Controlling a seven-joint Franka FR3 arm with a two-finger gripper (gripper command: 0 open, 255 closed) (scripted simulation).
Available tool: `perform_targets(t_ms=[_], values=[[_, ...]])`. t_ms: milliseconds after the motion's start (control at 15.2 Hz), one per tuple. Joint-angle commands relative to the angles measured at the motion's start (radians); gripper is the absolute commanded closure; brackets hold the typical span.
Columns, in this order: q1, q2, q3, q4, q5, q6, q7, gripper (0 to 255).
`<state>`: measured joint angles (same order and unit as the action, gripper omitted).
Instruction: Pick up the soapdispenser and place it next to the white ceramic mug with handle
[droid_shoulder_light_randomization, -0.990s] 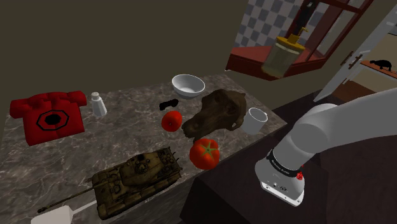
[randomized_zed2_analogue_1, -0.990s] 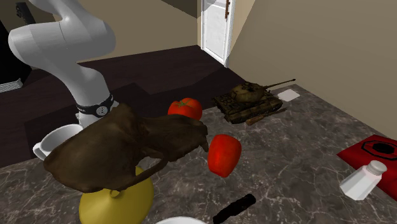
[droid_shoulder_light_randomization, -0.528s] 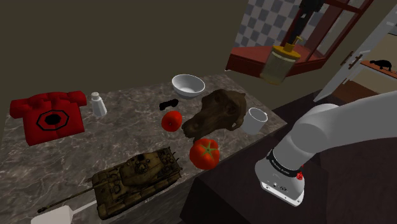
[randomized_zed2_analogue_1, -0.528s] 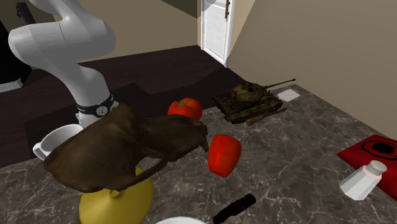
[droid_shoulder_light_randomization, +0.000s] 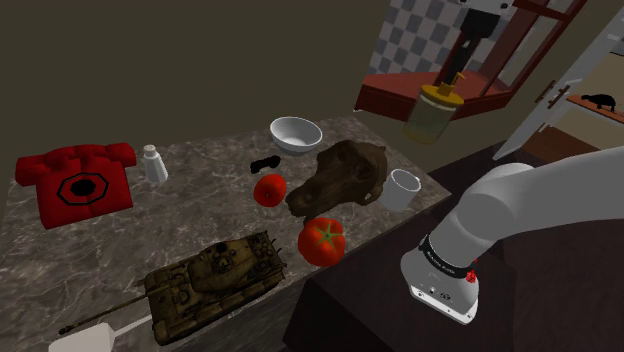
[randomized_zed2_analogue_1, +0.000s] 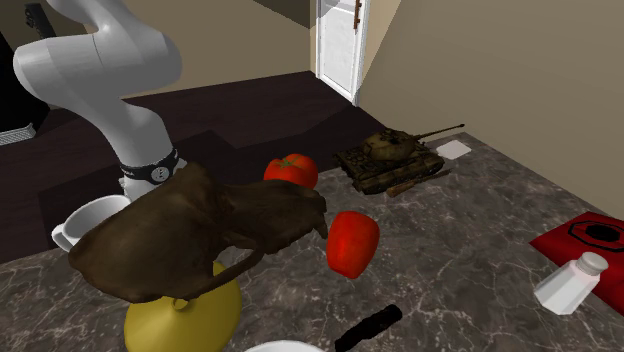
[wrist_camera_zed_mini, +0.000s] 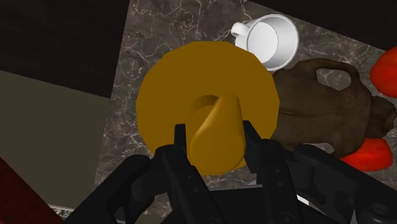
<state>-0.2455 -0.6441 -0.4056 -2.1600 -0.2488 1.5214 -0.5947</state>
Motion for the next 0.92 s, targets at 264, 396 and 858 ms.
perform_targets(t_ms=[264,396,858], values=[[-0.007,-0.02,-0.011,-0.093,-0.013,0.074,0.007,255],[-0.01,-0.024,-0.016,-0.122,-0.018,0.099,0.009,255],[-0.017,-0.032,-0.035,-0.219,-0.034,0.189,0.016,255]])
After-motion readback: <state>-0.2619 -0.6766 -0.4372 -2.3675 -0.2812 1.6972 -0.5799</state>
